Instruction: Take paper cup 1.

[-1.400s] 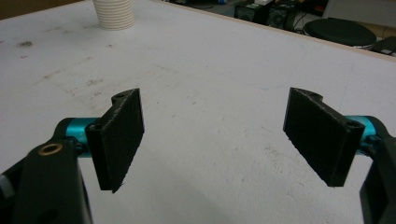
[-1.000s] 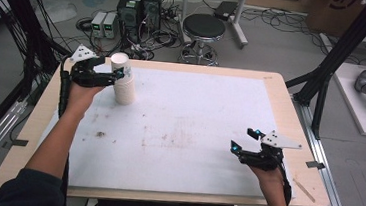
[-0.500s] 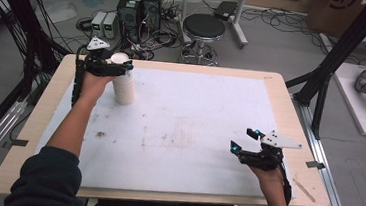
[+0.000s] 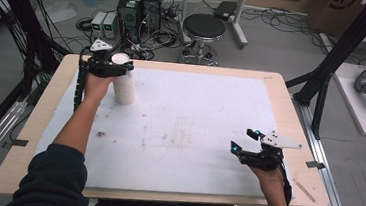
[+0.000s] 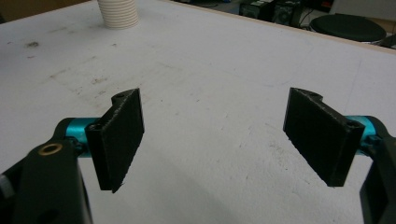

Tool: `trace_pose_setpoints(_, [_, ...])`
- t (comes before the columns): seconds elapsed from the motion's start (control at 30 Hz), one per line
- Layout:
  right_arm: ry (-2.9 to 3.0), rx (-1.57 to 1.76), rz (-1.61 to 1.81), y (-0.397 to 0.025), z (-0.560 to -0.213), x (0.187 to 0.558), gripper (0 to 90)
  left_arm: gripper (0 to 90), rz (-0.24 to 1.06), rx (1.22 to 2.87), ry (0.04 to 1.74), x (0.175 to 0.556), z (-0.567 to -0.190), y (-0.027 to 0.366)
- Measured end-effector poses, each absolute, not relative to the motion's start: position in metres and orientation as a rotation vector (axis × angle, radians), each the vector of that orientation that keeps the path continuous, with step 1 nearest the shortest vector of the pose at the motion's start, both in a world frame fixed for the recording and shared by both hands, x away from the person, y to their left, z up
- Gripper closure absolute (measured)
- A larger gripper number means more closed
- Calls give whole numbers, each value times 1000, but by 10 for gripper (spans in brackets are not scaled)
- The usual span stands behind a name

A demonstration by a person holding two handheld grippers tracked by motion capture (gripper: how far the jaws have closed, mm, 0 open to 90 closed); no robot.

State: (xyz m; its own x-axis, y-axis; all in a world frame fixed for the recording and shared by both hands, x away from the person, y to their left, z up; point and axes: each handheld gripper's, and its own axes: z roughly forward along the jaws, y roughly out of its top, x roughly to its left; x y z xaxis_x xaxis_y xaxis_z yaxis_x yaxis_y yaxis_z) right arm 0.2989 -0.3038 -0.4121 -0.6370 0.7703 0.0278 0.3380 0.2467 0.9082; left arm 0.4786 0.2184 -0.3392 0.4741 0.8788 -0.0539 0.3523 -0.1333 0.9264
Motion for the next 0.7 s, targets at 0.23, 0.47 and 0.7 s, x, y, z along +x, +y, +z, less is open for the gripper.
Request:
trace_pose_setpoints(0.23, [2110, 1011, 1364, -302, -413, 300, 210, 329, 657, 1678, 1049, 476, -334, 221])
trace_pose_setpoints(0.47, [2111, 1004, 1365, -302, -413, 300, 210, 332, 662, 1644, 1047, 474, -330, 224])
trace_pose_setpoints(0.7, [2119, 1011, 1365, -301, -414, 300, 210, 335, 643, 1614, 1030, 471, -318, 227])
